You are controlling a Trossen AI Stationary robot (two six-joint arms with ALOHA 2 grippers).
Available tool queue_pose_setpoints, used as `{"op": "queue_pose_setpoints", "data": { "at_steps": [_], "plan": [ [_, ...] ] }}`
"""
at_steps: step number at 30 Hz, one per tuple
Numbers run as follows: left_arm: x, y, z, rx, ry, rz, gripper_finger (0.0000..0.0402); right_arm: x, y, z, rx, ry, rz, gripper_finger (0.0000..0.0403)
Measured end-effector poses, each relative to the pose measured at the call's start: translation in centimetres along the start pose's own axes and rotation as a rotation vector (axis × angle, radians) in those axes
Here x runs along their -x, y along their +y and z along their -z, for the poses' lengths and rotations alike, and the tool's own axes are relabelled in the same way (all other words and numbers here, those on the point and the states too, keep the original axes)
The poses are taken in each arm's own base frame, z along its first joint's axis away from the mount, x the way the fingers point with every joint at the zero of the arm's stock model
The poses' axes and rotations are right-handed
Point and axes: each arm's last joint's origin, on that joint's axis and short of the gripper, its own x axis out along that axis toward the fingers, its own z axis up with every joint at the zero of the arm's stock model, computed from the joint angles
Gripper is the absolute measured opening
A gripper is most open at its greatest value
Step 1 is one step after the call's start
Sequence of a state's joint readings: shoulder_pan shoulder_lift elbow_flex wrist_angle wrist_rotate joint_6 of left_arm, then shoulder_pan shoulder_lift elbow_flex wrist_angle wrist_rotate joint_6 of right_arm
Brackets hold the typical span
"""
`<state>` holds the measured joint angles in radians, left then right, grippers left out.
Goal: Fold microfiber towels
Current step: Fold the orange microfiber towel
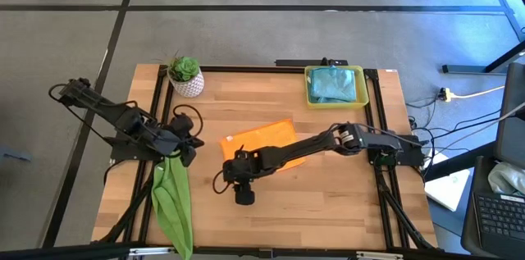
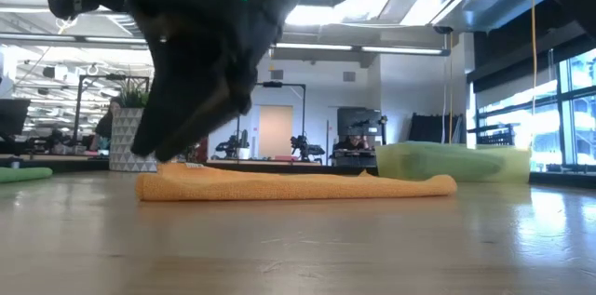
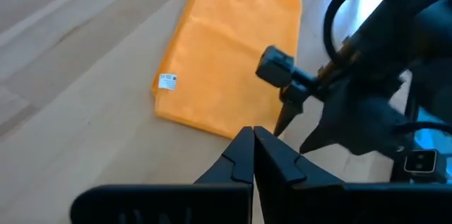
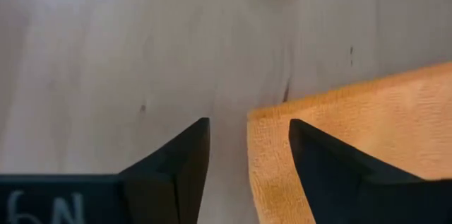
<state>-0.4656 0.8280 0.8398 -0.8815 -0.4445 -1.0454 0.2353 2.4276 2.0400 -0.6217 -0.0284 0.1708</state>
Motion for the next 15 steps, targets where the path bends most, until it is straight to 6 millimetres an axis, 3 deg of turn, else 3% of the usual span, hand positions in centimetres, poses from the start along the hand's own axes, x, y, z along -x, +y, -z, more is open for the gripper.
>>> {"op": "queue_pose_setpoints", "data": {
  "at_steps": [9, 12, 15],
  "plan": [
    [0.0, 0.0, 0.0, 0.024, -0.009, -0.001, 0.0, -2.3, -0.5, 1.1, -0.015, 0.051, -0.014, 0.0189],
    [0.0, 0.0, 0.0, 0.023, -0.009, -0.002, 0.0, -2.6, -0.6, 1.3, -0.022, 0.06, -0.01, 0.0162],
    [0.0, 0.1, 0.0, 0.019, -0.008, -0.004, 0.0, -2.6, -0.8, 1.4, -0.066, 0.082, -0.008, 0.0111]
  ]
}}
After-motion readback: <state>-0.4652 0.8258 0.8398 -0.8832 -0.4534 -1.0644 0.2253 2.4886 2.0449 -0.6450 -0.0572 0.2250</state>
